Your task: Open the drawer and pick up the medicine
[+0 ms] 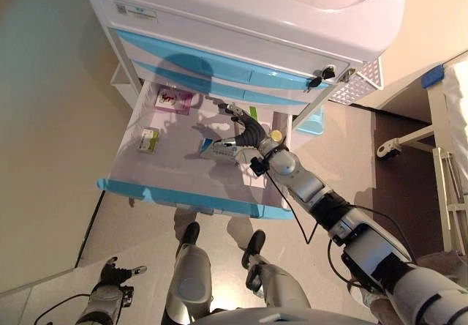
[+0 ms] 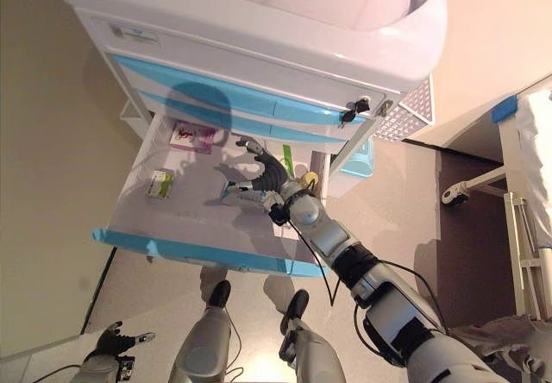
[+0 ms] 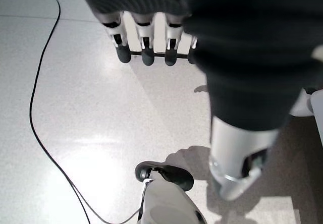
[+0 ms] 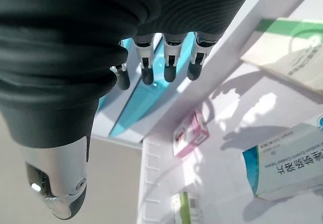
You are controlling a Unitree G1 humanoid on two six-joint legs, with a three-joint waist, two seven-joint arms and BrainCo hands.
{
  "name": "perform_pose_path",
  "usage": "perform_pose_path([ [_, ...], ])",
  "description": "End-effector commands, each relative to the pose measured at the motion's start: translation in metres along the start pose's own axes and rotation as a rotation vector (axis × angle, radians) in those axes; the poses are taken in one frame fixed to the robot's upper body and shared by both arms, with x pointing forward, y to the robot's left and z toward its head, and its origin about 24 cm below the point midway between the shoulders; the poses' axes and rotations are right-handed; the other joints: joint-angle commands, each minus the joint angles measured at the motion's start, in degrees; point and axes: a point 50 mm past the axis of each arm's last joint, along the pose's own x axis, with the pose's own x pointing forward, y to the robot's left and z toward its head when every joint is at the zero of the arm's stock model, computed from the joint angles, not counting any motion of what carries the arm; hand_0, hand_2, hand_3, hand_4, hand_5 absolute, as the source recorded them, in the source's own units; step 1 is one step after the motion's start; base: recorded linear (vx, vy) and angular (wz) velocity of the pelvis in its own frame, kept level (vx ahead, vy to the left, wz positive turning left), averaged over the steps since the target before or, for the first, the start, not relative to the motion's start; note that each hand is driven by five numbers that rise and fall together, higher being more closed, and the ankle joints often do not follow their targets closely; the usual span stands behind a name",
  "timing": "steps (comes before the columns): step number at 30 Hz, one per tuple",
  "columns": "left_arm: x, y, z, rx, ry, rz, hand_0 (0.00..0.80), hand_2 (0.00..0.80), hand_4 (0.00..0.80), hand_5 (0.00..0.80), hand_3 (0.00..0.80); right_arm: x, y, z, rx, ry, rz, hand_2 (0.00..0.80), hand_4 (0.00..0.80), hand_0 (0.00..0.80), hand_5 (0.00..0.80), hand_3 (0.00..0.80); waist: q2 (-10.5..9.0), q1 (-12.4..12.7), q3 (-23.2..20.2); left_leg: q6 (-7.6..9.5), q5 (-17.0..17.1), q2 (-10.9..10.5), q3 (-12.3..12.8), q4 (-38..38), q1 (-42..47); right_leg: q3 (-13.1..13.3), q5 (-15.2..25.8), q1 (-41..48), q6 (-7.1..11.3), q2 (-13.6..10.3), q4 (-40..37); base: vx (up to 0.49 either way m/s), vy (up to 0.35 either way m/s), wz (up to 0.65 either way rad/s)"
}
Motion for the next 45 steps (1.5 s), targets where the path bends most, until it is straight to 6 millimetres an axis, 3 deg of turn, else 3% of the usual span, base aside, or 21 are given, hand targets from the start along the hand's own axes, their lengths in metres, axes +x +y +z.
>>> perform_pose_path([
  [1,0.001,0.014,-0.004,0.034,0.006,0.053,0.000,0.000,0.000,0.000,0.000,0.012,-0.005,0.025,-0.076,-0.093,-0.033,0.000,0.000,0.000,0.000,0.000,-0.47,1.54,-0.08,4.44,4.34,-4.64,-3.03,-3.03,-2.65,-0.25,-6.98,1.00,4.02,-1.10,7.46,-0.017,0.001,0.07],
  [9,0.002,0.021,-0.001,0.035,0.004,0.081,0.000,0.000,0.000,0.000,0.000,0.024,-0.006,0.027,-0.208,-0.068,-0.051,0.000,0.000,0.000,0.000,0.000,-0.47,2.15,1.33,4.39,4.40,-4.82,-3.43,-2.21,-3.89,-0.28,-6.68,-0.34,3.84,-1.00,8.05,-0.018,0.000,0.03],
  [27,0.004,0.016,0.009,0.053,-0.025,0.077,0.000,0.000,0.000,0.000,0.000,0.043,-0.006,0.022,-0.515,0.023,-0.053,0.000,0.000,0.000,0.000,0.000,0.79,3.20,3.01,4.43,4.53,-5.44,-4.38,-1.93,-4.88,-0.80,-6.93,-1.21,3.69,-1.28,8.98,-0.002,0.002,0.02],
  [45,0.005,0.012,0.015,0.071,-0.036,0.064,0.000,0.000,0.000,0.000,0.000,0.048,-0.014,0.008,-0.778,0.121,-0.036,0.000,0.000,0.000,0.000,0.000,1.41,3.90,3.87,4.45,4.73,-5.89,-5.28,-1.52,-5.85,-0.96,-7.05,-2.00,3.68,-1.58,9.86,-0.003,0.001,0.03],
])
